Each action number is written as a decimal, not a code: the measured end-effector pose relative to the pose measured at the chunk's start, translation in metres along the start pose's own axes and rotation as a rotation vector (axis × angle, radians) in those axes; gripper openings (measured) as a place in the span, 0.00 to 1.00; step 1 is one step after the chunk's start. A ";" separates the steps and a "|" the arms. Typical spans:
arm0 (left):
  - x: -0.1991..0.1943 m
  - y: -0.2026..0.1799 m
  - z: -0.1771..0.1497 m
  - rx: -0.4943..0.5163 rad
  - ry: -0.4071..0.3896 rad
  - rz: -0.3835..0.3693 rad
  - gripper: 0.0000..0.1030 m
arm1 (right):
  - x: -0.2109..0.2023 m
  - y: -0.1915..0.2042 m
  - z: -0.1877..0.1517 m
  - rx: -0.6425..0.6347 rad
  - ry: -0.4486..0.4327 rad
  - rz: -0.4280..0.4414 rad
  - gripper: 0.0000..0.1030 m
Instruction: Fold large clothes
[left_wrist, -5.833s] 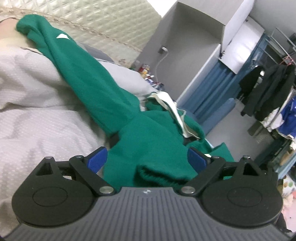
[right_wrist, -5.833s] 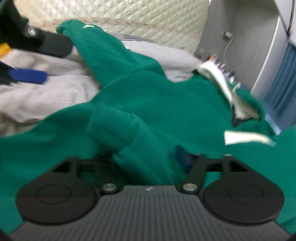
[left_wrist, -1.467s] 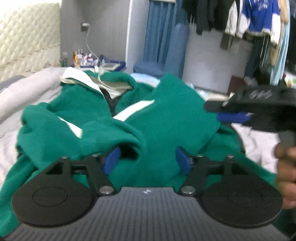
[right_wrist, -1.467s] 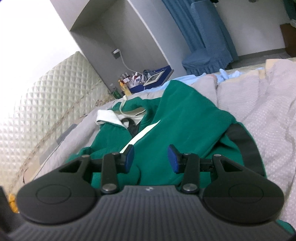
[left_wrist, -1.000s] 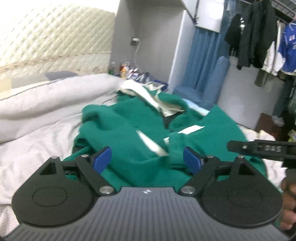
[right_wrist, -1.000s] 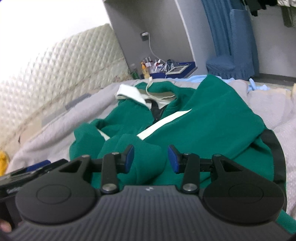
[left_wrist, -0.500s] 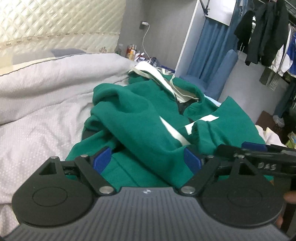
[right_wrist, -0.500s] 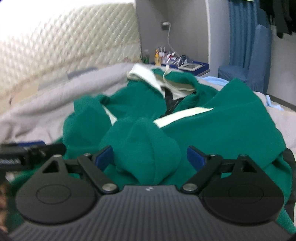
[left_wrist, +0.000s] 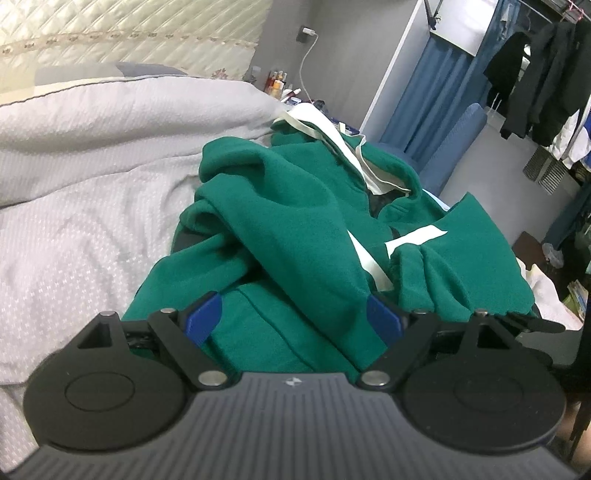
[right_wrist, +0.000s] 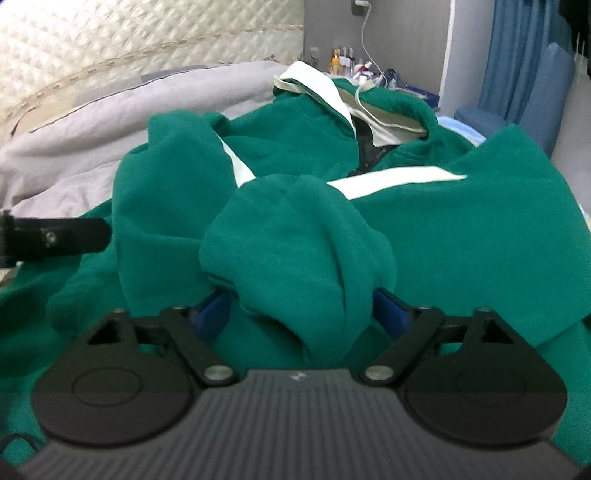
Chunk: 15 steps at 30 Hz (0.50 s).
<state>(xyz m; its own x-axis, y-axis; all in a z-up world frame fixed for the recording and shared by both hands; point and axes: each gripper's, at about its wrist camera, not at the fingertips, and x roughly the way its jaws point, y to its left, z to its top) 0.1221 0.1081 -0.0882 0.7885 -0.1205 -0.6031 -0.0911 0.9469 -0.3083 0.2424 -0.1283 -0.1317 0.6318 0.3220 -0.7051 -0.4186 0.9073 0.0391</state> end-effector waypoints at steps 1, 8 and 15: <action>0.000 0.000 -0.001 -0.003 0.000 0.000 0.86 | 0.001 -0.001 0.001 0.009 0.005 0.001 0.71; 0.004 -0.001 -0.004 -0.008 -0.002 0.006 0.86 | -0.017 -0.014 0.004 0.066 -0.034 -0.014 0.29; 0.005 -0.003 -0.005 -0.050 -0.008 -0.022 0.86 | -0.051 -0.043 -0.006 0.264 -0.160 -0.102 0.28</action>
<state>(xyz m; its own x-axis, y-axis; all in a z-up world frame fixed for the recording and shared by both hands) 0.1235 0.1034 -0.0937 0.7957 -0.1385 -0.5897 -0.1035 0.9281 -0.3577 0.2242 -0.1850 -0.1012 0.7653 0.2455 -0.5950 -0.1780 0.9691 0.1710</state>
